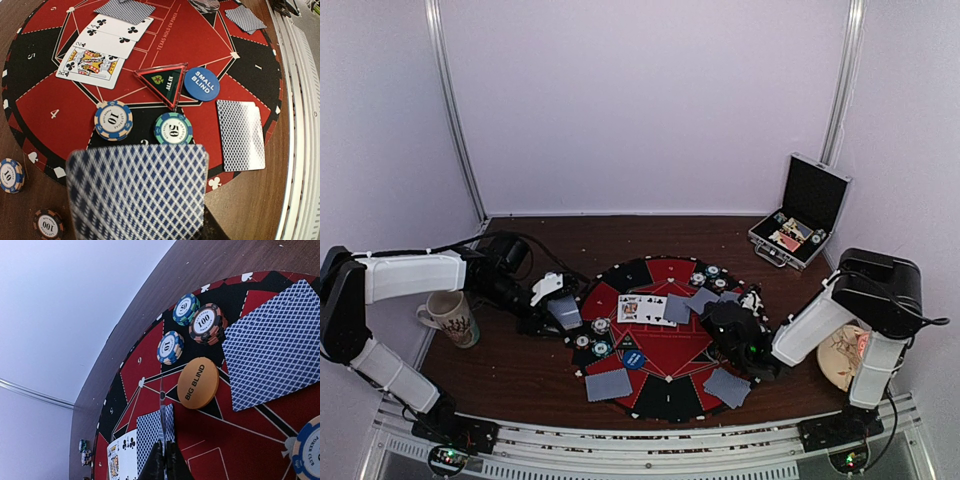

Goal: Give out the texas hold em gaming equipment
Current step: Place the poker card in the community card area.

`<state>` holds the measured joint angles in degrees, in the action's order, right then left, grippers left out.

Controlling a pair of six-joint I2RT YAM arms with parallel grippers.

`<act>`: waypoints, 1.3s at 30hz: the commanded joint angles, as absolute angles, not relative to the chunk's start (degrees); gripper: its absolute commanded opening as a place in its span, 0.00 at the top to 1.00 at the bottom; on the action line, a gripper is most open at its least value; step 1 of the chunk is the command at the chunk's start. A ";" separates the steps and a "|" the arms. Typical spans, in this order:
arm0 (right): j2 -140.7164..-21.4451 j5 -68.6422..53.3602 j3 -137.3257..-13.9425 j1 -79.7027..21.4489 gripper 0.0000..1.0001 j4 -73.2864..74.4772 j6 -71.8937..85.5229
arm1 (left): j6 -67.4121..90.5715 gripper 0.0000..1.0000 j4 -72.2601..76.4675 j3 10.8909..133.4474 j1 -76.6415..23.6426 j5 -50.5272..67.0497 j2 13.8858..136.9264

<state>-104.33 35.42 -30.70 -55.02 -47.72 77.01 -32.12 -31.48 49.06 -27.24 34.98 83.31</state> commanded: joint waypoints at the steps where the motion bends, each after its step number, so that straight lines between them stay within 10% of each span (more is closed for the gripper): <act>1: -106.20 35.96 -32.30 -54.43 0.95 -45.63 77.87 | -32.90 0.65 -31.03 49.04 -27.63 36.39 82.27; 16: -106.62 33.55 -32.04 -55.66 0.65 -46.26 77.15 | -32.96 0.65 -31.02 49.13 -27.64 36.39 82.55; 39: -108.19 30.83 -32.41 -60.15 0.60 -47.04 76.17 | -32.88 0.65 -31.03 49.02 -27.63 36.40 82.28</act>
<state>-106.83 32.45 -31.55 -59.40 -47.40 77.34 -32.29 -31.48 49.06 -27.35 34.98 83.31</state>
